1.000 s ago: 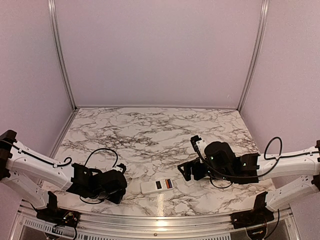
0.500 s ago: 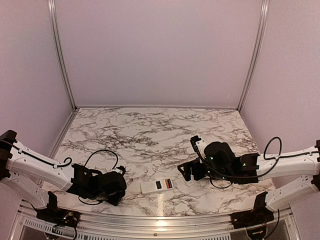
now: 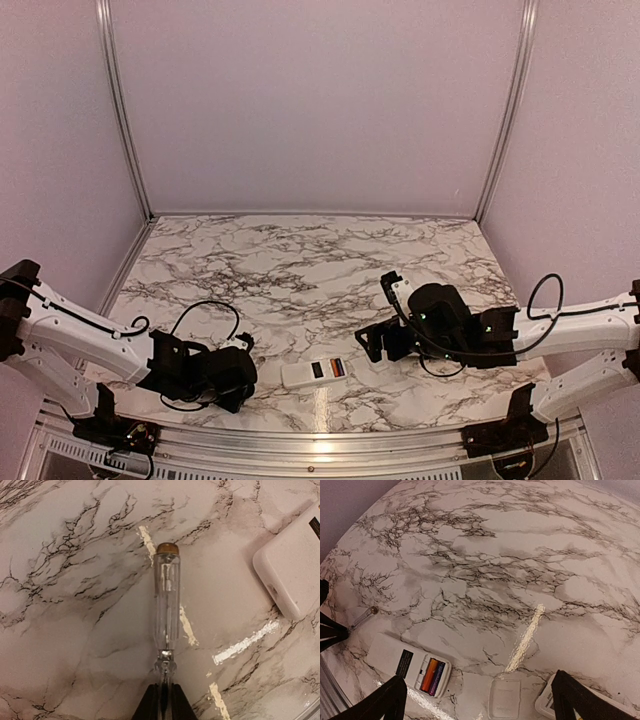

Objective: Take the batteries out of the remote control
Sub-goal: Pick up the screwdriver from the center of the board.

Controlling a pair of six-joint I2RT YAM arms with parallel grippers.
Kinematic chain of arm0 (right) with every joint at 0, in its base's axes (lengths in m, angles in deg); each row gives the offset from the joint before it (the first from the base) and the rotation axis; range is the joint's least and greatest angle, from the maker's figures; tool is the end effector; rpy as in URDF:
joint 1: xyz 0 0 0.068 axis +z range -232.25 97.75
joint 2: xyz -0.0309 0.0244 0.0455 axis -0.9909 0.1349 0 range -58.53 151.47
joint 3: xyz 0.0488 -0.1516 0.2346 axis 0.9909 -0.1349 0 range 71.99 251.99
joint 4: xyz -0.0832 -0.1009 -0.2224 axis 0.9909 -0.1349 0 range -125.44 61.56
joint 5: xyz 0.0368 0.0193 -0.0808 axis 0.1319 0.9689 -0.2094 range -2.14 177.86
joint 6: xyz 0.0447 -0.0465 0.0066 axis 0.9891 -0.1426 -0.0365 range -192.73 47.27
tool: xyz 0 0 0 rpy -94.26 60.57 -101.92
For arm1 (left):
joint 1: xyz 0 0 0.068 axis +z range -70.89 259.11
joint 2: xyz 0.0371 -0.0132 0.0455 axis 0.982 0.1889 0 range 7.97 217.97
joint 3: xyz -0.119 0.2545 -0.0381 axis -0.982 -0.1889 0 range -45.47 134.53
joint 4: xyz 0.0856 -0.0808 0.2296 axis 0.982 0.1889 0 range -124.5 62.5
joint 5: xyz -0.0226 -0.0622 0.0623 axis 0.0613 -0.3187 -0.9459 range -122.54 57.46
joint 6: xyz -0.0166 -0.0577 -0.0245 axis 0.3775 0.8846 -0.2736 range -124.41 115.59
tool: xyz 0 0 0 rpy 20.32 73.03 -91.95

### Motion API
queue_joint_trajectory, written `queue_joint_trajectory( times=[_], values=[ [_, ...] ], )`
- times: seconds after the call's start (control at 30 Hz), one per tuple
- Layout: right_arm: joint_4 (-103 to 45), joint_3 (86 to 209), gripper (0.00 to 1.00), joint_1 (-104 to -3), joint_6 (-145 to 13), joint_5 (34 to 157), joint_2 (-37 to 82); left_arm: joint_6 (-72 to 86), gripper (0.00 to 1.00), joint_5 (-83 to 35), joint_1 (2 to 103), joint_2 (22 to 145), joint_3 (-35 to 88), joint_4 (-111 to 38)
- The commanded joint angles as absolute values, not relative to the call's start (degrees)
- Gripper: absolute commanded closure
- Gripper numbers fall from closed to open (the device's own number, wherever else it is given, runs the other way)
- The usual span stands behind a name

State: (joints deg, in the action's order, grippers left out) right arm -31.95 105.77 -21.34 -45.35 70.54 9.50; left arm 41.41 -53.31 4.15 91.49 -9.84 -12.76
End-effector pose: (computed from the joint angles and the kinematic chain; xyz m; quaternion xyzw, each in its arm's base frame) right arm 0.1331 0.2085 0.2074 -0.1925 0.8691 0.2060 0.4064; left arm 0.0790 -0.2247 0.1343 0.2127 0.9450 -0.0636 0.2402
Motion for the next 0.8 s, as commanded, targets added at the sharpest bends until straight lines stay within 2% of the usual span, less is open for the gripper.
queue_joint_trajectory(
  times=[0.0, 0.17, 0.63, 0.77],
  values=[
    [-32.0, 105.8, 0.01, -20.7, -45.7, 70.2, 9.9, 42.3, 0.92, -51.7, 3.6, 93.5, -10.6, -11.0],
    [-32.0, 105.7, 0.01, -20.7, -45.7, 70.1, 9.8, 42.0, 1.00, -52.9, 3.3, 93.4, -10.5, -11.4],
    [-31.3, 105.8, 0.01, -20.7, -45.8, 70.7, 9.9, 37.8, 1.00, -62.4, -0.9, 90.8, -6.0, -11.6],
    [-30.9, 106.0, 0.01, -20.6, -45.9, 71.3, 9.9, 33.1, 1.00, -64.7, -2.5, 91.4, -4.6, -15.7]
  ],
)
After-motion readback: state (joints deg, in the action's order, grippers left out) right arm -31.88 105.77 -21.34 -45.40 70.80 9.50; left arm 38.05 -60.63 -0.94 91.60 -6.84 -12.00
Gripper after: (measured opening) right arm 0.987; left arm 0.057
